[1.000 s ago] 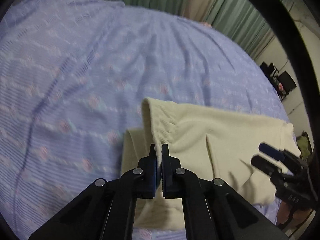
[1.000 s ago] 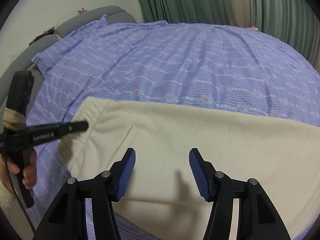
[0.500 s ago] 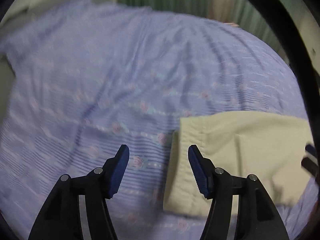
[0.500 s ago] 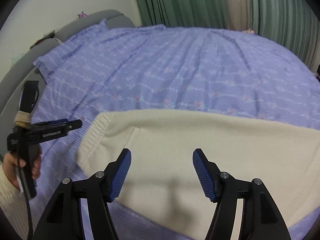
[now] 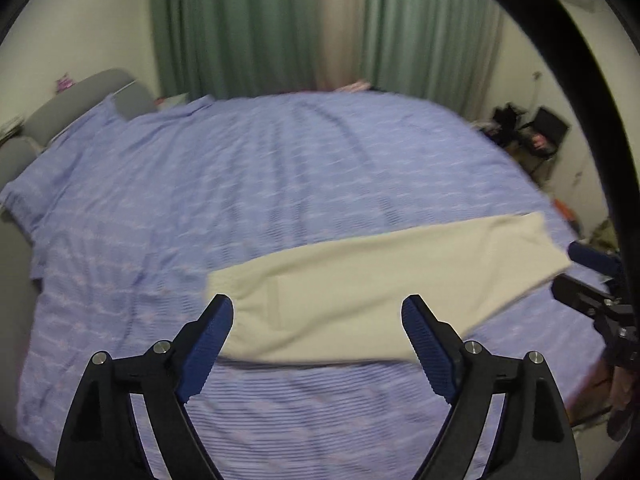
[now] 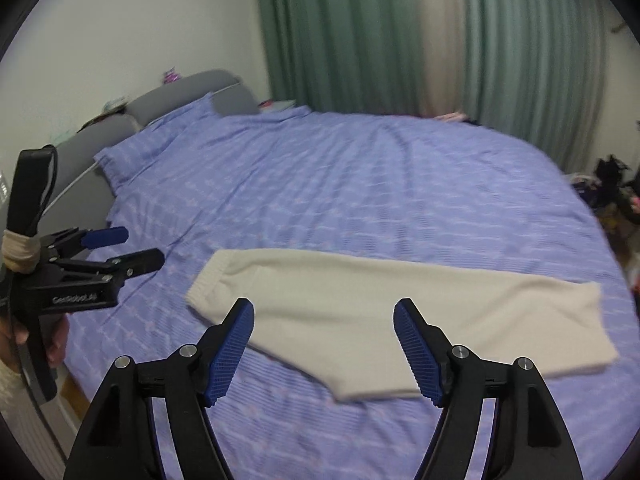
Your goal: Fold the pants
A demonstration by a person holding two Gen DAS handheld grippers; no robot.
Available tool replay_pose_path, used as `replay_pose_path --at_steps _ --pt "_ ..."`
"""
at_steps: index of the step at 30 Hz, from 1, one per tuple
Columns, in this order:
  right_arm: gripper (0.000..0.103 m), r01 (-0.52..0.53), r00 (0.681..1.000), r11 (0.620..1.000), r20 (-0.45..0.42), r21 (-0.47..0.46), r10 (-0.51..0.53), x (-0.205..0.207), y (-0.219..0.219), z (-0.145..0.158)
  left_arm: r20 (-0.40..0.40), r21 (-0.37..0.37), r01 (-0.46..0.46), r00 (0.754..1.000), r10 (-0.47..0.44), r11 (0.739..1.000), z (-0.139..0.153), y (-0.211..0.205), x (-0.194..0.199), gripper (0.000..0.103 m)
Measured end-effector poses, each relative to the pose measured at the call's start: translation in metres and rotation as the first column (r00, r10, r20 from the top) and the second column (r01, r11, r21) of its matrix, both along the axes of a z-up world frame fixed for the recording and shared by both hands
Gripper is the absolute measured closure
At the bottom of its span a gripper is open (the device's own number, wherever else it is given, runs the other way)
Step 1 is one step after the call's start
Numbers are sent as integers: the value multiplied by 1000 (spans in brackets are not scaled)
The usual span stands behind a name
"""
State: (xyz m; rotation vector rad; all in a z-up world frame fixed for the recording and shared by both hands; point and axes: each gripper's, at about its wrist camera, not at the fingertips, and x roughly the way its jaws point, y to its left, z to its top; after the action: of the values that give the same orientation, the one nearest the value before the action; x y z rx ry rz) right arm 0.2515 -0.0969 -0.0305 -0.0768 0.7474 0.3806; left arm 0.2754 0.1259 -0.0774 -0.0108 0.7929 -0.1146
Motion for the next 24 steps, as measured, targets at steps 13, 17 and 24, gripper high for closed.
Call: replay_pose_path --at_steps 13,17,24 --pt "30 268 959 960 74 83 -274 -61 -193 52 89 -42 173 982 -169 984 54 -181 -43 15" --pt "30 278 956 954 69 111 -286 -57 -264 49 100 -35 159 983 -155 987 51 -248 -52 15" --pt "30 222 972 966 50 130 -230 -25 -383 32 101 -46 65 993 -60 997 28 -353 -48 13"
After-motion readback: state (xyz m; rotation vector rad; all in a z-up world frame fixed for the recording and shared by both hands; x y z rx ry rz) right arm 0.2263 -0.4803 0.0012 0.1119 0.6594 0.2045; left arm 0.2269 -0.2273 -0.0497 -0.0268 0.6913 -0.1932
